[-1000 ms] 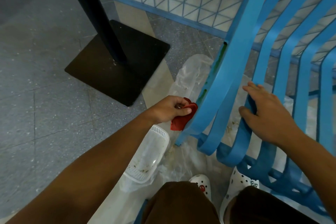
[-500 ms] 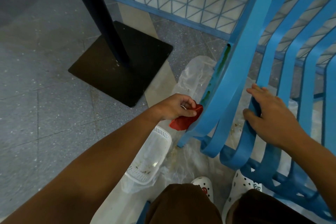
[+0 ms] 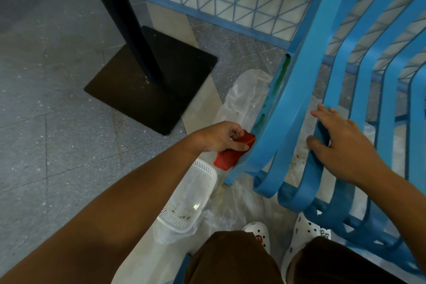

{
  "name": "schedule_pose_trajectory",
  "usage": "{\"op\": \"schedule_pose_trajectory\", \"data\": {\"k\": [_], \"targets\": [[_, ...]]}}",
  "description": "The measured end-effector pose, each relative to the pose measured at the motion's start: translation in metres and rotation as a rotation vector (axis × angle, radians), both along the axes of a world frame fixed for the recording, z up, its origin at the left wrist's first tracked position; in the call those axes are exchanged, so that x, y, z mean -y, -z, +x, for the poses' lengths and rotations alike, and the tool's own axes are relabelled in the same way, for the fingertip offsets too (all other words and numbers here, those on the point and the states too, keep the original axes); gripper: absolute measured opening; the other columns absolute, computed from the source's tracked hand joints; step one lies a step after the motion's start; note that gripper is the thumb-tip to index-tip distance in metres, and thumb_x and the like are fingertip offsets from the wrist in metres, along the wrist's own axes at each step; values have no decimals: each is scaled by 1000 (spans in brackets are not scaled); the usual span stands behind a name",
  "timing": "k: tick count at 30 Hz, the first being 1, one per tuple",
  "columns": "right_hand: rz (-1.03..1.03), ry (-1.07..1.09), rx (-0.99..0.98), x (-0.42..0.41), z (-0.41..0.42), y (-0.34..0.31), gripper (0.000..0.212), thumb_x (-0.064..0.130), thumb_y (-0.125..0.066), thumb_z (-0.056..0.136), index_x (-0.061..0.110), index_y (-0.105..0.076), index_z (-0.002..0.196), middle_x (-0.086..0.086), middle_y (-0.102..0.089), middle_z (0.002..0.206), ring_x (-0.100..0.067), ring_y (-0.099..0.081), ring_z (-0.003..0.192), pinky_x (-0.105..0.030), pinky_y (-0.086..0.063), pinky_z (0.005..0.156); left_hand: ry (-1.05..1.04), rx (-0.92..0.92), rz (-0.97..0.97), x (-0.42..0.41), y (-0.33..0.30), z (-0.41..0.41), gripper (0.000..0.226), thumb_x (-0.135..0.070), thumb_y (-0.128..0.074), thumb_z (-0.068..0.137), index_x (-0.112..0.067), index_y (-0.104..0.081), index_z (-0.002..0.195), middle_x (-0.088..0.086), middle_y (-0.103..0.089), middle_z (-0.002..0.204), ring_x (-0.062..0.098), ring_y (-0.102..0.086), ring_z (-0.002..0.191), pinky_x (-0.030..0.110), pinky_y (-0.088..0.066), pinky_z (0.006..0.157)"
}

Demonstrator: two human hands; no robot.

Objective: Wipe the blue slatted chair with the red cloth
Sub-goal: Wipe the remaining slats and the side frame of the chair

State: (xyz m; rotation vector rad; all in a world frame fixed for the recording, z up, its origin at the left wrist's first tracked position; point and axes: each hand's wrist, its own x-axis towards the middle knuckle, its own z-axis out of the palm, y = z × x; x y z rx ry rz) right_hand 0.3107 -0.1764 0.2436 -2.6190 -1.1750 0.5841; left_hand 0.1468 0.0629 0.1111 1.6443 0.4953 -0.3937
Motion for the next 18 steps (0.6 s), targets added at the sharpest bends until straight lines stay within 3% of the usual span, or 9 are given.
{"op": "schedule_pose_trajectory", "data": {"k": [4, 7, 11, 15, 18], "targets": [[-5, -6, -4, 0, 1, 3, 65, 32, -56, 101, 23, -27, 159, 5, -13, 169, -17, -8, 157, -43, -7, 128, -52, 47, 81, 5, 4, 6, 36, -36, -82, 83, -19, -69, 112, -1, -76, 103, 16, -74, 93, 42, -61, 88], [0, -15, -2, 0, 2, 6, 65, 36, -51, 103, 23, -23, 160, 6, -10, 169, -15, -4, 157, -43, -5, 127, -125, 70, 117, 7, 5, 13, 38, -43, -82, 80, -20, -70, 108, 1, -76, 99, 20, -74, 92, 49, -60, 88], [10, -20, -8, 1, 2, 11, 64, 38, -45, 105, 21, -20, 161, 6, -7, 169, -14, 0, 156, -41, -2, 126, -151, 91, 116, 3, 8, 26, 58, -57, -83, 66, -19, -70, 107, 7, -76, 99, 28, -75, 91, 56, -60, 85], [13, -17, -21, 1, 4, 10, 64, 37, -44, 105, 22, -17, 162, 8, -6, 169, -13, 0, 156, -41, -3, 127, -126, 71, 173, -2, 5, 39, 65, -71, -75, 58, -29, -69, 107, 0, -75, 100, 22, -74, 89, 50, -61, 82], [14, -18, -27, 2, 4, 10, 65, 38, -43, 105, 23, -17, 162, 9, -6, 169, -11, 0, 156, -40, -3, 127, -37, -9, 161, -4, -10, 37, 74, -71, -70, 52, -26, -68, 110, 2, -73, 98, 19, -71, 74, 35, -57, 59]]}}
